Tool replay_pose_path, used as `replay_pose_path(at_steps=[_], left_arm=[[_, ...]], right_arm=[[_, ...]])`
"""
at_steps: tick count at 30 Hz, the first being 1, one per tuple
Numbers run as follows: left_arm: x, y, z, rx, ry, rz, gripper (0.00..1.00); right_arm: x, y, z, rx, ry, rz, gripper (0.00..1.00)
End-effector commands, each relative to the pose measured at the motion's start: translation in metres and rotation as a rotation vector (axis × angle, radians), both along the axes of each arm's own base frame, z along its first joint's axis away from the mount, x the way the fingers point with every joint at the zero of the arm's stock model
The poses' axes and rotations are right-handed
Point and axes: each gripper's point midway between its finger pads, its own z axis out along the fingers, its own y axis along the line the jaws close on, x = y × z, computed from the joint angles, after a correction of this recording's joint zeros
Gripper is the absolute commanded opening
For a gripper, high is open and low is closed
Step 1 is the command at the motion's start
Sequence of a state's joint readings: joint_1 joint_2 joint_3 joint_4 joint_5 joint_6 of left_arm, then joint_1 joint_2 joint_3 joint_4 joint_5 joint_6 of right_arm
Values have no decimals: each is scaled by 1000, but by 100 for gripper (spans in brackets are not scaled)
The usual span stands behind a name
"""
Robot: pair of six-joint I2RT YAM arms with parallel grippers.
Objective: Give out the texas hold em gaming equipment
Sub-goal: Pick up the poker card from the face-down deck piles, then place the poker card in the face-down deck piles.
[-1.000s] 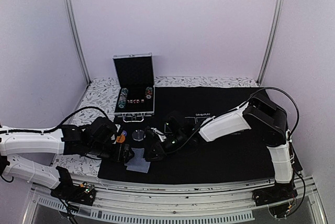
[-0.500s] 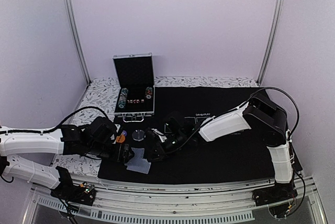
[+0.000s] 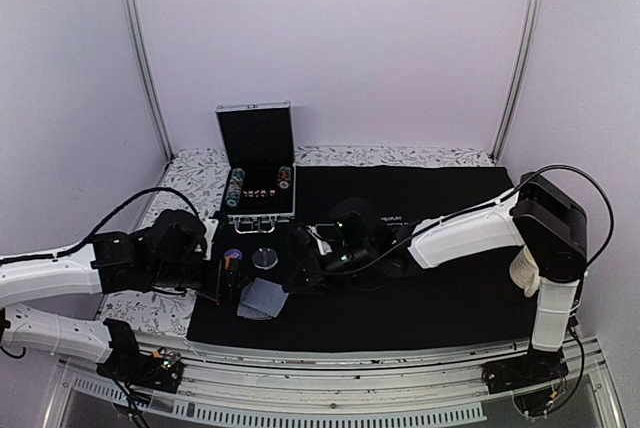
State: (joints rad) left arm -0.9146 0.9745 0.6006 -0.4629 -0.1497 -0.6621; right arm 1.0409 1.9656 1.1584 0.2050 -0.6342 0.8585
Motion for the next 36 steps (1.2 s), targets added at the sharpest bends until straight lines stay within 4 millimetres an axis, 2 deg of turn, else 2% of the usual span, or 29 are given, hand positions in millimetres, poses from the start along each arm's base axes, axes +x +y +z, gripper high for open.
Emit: replay_pose_path(at_steps=[1, 8, 11, 14, 16, 19, 21, 27, 36], left_arm=[[16, 8, 38, -9, -127, 37, 85], [34, 22, 90, -9, -314, 80, 87], [34, 25, 98, -15, -338, 81, 88], [31, 24, 94, -21, -333, 66, 88], [30, 24, 91, -21, -330, 60, 88], [30, 23, 88, -26, -326, 57, 88], [29, 23, 87, -24, -324, 58, 88], [28, 27, 80, -16, -318, 66, 89], [28, 30, 72, -2, -310, 70, 89]], right_arm=[[18, 9, 39, 88, 16, -274, 2], [31, 11, 47, 176, 143, -833, 2], [25, 12, 49, 186, 122, -973, 2], [20, 14, 47, 152, 72, -1110, 2], [15, 23, 43, 114, 70, -1138, 2], [11, 32, 24, 62, 128, -1157, 2], [9, 32, 12, 43, 173, -1183, 2], [7, 32, -5, 11, 198, -1222, 2], [5, 31, -20, -15, 225, -1240, 2]])
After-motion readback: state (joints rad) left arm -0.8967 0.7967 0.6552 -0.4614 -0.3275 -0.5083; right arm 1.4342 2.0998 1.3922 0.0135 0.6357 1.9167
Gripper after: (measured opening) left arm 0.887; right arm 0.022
